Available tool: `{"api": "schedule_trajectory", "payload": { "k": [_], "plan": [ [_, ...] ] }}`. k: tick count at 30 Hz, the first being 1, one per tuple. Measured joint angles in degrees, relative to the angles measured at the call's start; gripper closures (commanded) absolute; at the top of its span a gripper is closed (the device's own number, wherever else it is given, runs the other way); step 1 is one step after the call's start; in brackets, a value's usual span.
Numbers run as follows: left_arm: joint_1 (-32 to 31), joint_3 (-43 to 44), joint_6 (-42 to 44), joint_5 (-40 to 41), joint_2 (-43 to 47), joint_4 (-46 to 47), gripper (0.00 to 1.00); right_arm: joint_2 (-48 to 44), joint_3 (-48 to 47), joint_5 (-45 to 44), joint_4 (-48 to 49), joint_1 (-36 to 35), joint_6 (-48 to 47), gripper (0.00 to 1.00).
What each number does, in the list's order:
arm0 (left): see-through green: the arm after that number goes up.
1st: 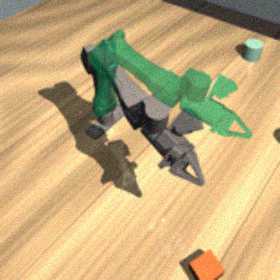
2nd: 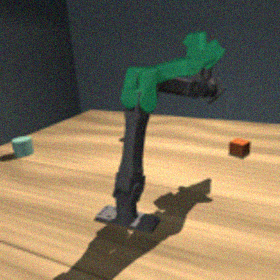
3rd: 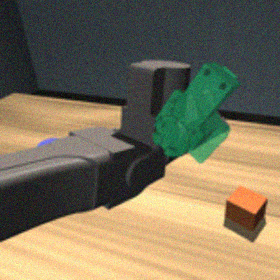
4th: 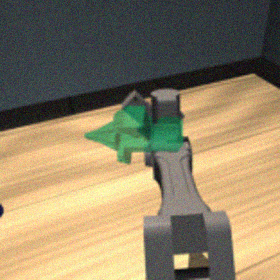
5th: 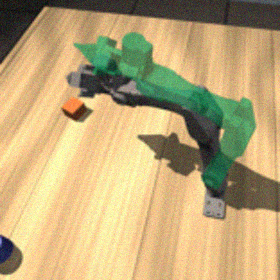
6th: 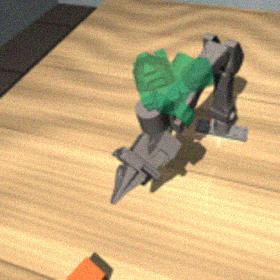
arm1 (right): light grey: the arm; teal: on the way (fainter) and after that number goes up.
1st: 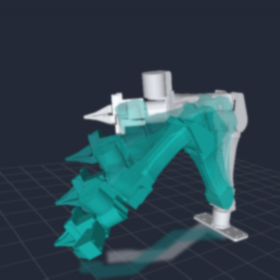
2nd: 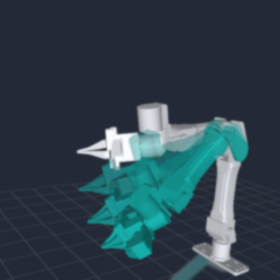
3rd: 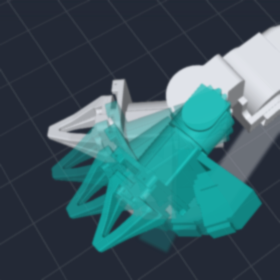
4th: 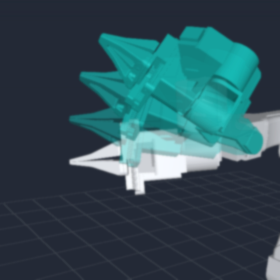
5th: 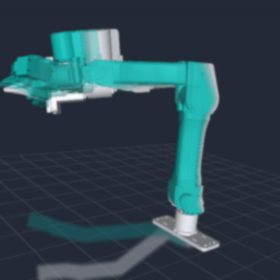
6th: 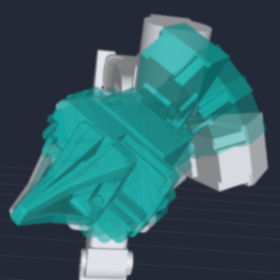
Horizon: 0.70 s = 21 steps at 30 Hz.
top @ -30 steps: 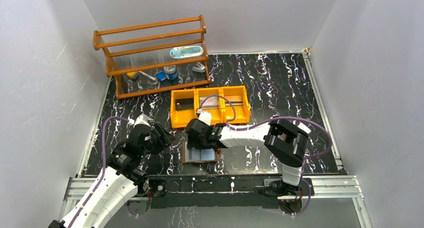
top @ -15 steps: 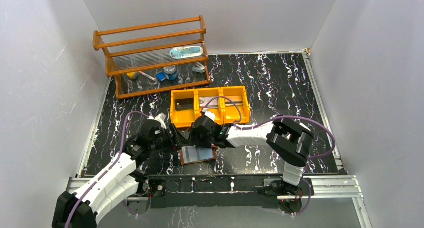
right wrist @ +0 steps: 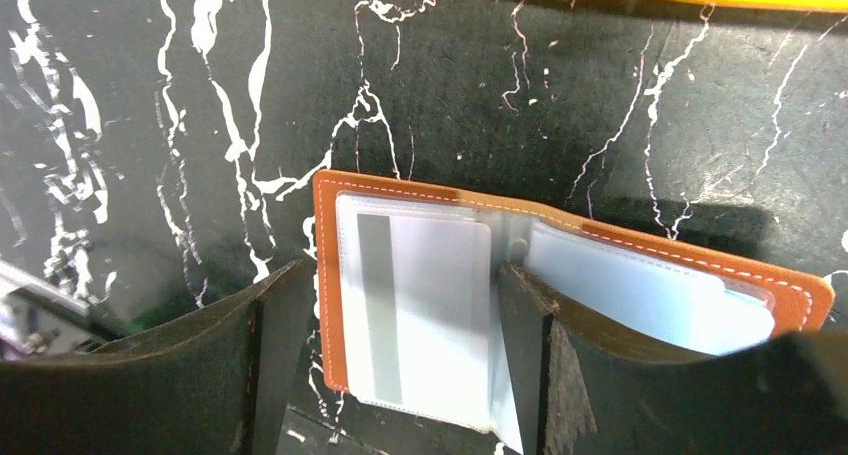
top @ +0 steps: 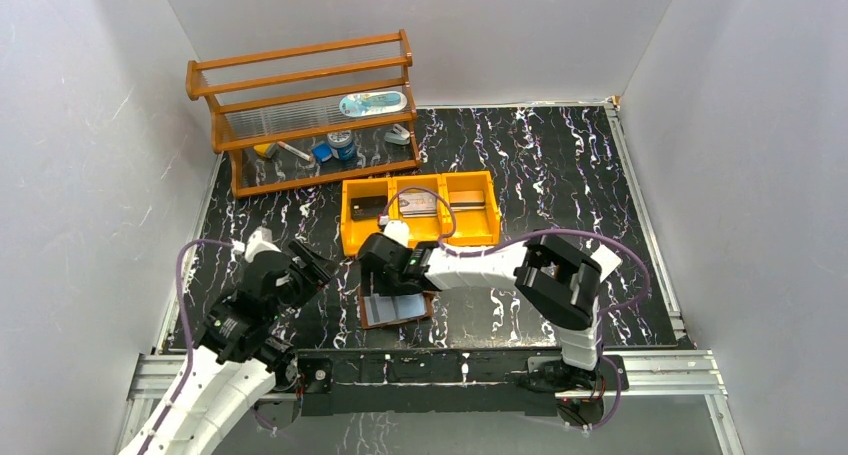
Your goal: Take the credit cards out of the card holder
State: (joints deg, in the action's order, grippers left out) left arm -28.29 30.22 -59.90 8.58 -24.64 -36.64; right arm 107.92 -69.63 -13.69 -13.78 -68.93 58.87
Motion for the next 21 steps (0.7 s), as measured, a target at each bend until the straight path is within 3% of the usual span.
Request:
{"api": "schedule_trajectory", "payload": {
  "k": [12,21],
  "plan": [
    [0.0,2.97,-4.48,9.53,7.15,-10.88,0.31,9.51,-15.52,-13.6,-17.25,-5.75,-2.1,0.28],
    [0.0,2.97,-4.33,9.68,7.1,-11.56,0.31,9.2,-14.56,-15.04,-16.87,-6.16,-2.4,0.37]
  ]
}}
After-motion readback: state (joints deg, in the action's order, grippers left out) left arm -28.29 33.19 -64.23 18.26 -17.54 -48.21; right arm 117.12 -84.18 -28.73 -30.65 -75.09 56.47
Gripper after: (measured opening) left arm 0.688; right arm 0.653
